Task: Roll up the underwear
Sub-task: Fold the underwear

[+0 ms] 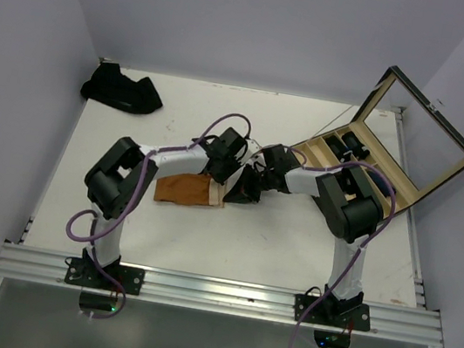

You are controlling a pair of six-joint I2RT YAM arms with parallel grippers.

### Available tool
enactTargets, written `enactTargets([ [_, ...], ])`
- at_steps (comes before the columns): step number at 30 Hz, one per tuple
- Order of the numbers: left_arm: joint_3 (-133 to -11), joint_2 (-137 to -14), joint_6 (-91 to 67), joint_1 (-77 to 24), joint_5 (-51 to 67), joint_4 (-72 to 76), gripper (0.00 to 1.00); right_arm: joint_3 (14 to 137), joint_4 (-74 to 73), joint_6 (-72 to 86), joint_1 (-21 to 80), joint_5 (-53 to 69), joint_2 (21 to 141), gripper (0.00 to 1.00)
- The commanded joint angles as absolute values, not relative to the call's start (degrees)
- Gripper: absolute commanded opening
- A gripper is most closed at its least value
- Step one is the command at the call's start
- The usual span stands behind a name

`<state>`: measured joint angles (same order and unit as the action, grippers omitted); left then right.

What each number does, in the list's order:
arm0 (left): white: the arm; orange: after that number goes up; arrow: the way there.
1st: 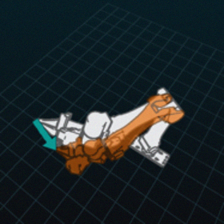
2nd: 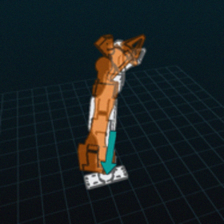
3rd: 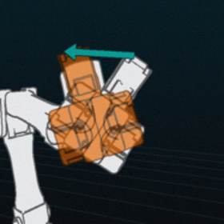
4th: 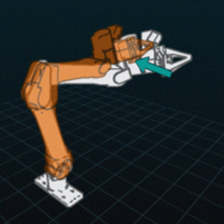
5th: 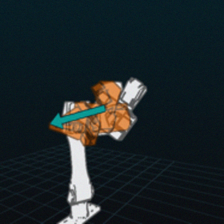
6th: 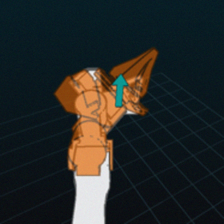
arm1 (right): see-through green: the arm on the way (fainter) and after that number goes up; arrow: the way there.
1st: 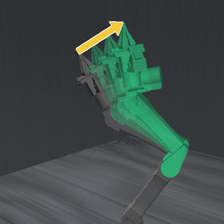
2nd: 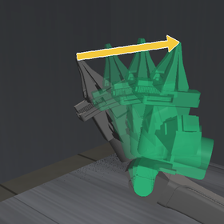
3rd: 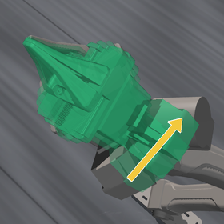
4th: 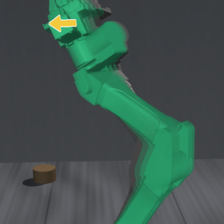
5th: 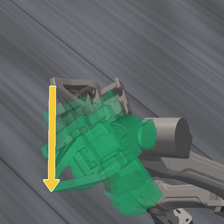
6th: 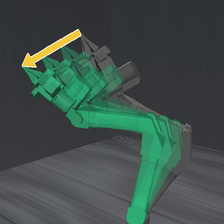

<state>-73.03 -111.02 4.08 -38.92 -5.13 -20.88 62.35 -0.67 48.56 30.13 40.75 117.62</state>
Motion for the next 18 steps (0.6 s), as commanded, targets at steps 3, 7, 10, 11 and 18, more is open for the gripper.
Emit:
enactTargets([
  [3,-75.9,-110.8,3.8,-38.8,-4.9,-17.4,0.06,60.4,-8.5,44.9,30.4,30.2,121.6,0.0],
  [7,-75.4,-109.6,3.3,-38.8,-5.4,-16.1,0.05,60.5,-8.5,44.9,30.4,30.2,121.7,0.0],
  [10,-75.2,-108.9,2.8,-38.8,-5.7,-15.3,0.04,60.4,-8.4,44.9,30.4,30.2,121.7,0.0],
  [11,-75.3,-108.6,2.6,-38.8,-5.8,-15.2,0.04,60.2,-8.4,44.9,30.4,30.1,121.6,0.0],
  [18,-75.3,-107.8,2.2,-38.8,-5.3,-14.4,0.04,60.2,-8.6,44.9,30.4,30.1,121.6,0.0],
])
